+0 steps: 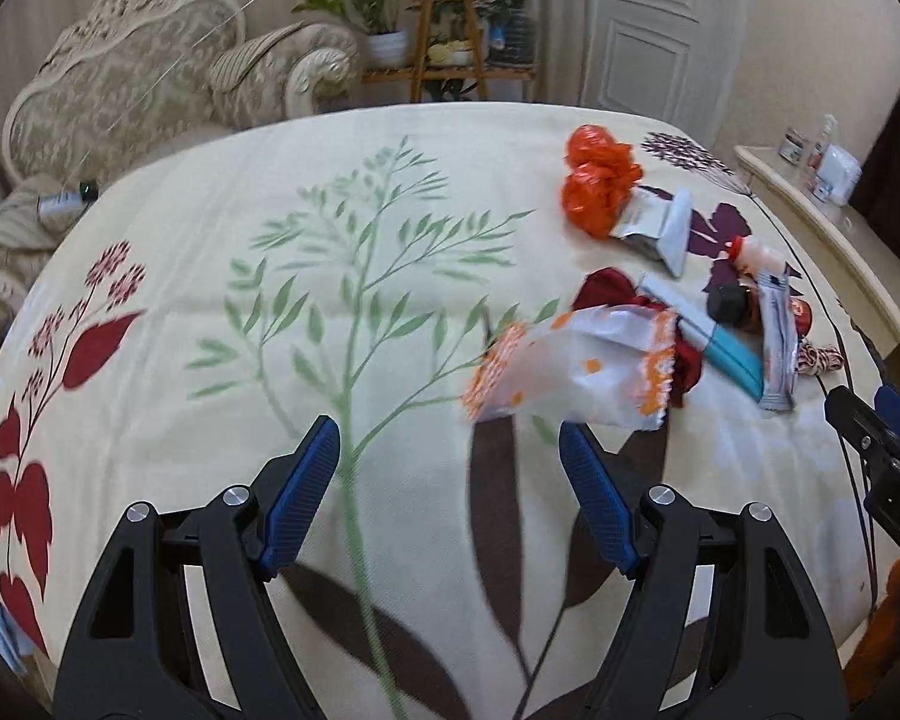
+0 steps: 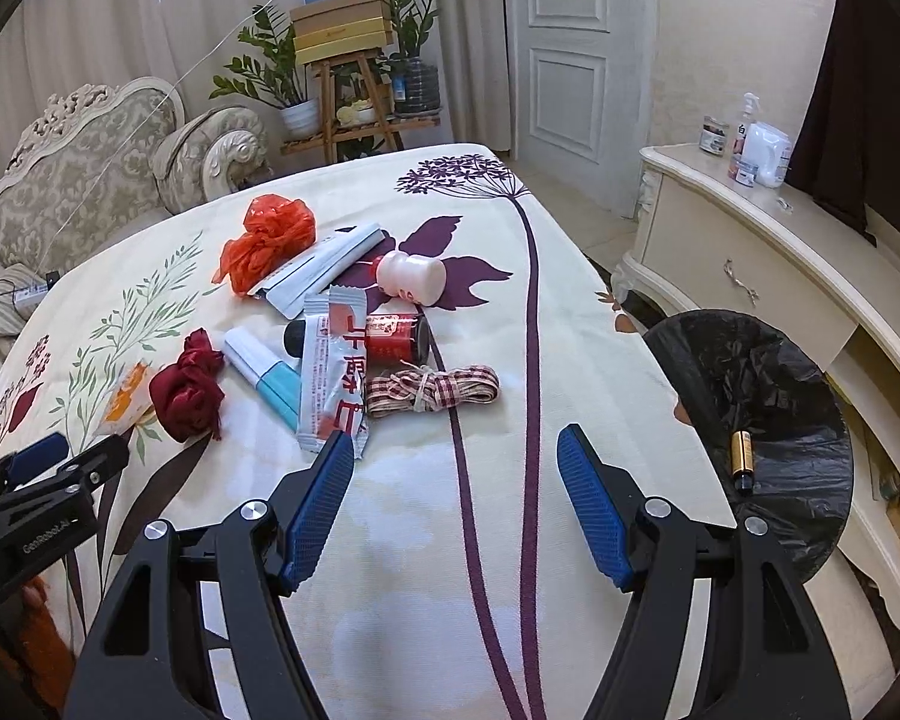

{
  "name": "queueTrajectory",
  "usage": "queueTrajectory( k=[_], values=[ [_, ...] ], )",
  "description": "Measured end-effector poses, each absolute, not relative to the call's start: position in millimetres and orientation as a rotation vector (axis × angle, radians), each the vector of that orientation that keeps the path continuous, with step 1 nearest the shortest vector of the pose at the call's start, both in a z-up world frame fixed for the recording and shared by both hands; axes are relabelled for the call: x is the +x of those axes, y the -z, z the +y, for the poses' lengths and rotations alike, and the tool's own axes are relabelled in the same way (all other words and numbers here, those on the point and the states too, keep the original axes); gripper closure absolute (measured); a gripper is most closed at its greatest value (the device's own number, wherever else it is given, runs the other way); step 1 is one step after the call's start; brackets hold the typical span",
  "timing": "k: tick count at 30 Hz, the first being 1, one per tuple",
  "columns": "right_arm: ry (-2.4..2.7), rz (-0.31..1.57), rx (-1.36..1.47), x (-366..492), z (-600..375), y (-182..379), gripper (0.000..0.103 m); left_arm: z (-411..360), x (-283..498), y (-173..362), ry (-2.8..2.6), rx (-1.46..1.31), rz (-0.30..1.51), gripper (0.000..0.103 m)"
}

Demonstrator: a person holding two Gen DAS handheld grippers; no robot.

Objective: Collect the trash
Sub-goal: 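Move both tools back over the bed toward the remaining items, then grasp the clear snack wrapper with the left tool while the right tool grasps the candy wrapper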

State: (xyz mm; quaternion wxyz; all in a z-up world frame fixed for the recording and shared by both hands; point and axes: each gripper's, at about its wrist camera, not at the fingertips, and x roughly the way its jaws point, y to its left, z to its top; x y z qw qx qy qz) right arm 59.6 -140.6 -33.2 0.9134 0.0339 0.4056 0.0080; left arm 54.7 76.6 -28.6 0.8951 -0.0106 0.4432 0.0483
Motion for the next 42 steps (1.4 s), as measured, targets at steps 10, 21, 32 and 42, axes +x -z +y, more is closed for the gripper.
queueTrajectory(
  k=[10, 21, 32, 42],
  values=[
    [-0.012, 0.841, 0.074, 62, -144, 32, 0.034, 59, 83, 29, -0.046, 0.024, 0.92, 0.029],
    [-0.024, 0.847, 0.067, 66, -141, 35, 0.034, 55, 88, 35, 0.064, 0.028, 0.939, 0.096],
    [-0.081, 0.848, 0.052, 76, -120, 30, 0.034, 82, 64, 30, 0.071, -0.026, 0.958, 0.101],
    [-0.093, 0.862, 0.042, 76, -108, 33, 0.034, 107, 50, 33, 0.061, -0.091, 0.979, 0.101]
  ],
)
